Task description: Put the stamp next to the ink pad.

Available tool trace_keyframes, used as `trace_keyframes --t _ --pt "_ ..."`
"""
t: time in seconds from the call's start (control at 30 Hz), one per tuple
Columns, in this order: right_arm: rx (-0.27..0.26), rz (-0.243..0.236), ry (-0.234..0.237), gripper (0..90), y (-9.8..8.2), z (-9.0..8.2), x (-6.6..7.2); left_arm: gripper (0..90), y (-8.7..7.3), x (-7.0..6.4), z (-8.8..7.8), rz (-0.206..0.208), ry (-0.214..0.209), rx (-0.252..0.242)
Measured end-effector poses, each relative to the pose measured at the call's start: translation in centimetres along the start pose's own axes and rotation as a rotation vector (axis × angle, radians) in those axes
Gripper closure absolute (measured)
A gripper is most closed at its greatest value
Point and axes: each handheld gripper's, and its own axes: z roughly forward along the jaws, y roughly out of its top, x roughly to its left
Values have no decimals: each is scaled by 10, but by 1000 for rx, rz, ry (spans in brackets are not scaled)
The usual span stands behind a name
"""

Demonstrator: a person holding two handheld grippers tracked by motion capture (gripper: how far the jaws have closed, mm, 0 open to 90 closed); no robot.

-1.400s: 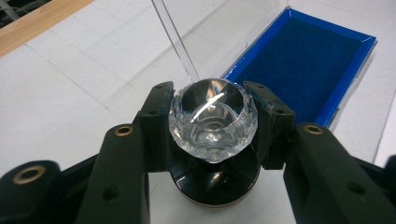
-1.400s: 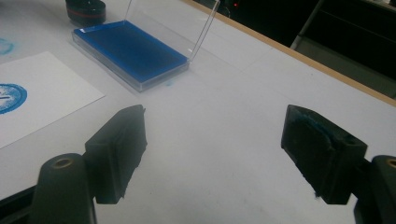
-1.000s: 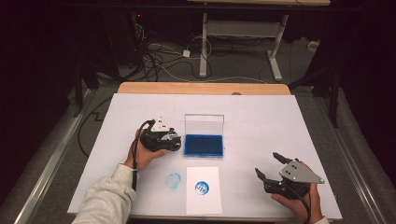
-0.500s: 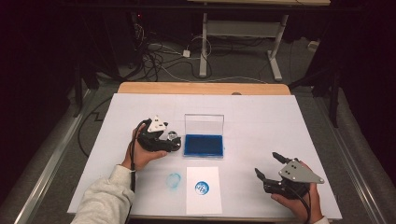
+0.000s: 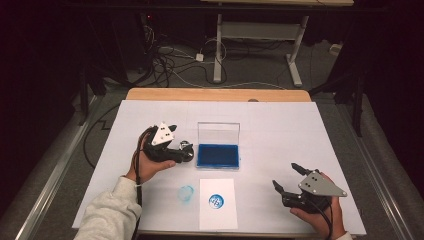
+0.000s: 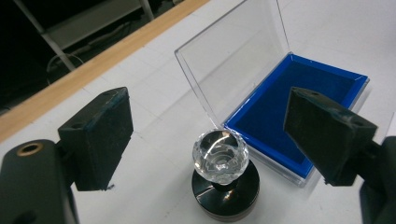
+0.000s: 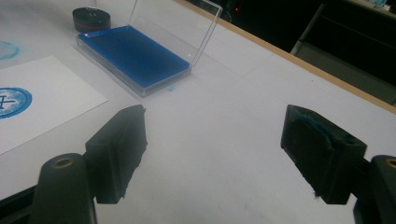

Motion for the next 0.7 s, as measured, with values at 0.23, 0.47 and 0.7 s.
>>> trace_keyframes --t 0.23,0.47,0.7 --pt "-1 0 -1 225 0 -1 0 157 1 -8 -17 45 7 -14" --pt "-3 -3 0 225 1 -1 1 157 -6 -20 -35 75 30 -28" --pt "2 0 2 223 0 1 1 157 -23 -27 -52 97 26 -47"
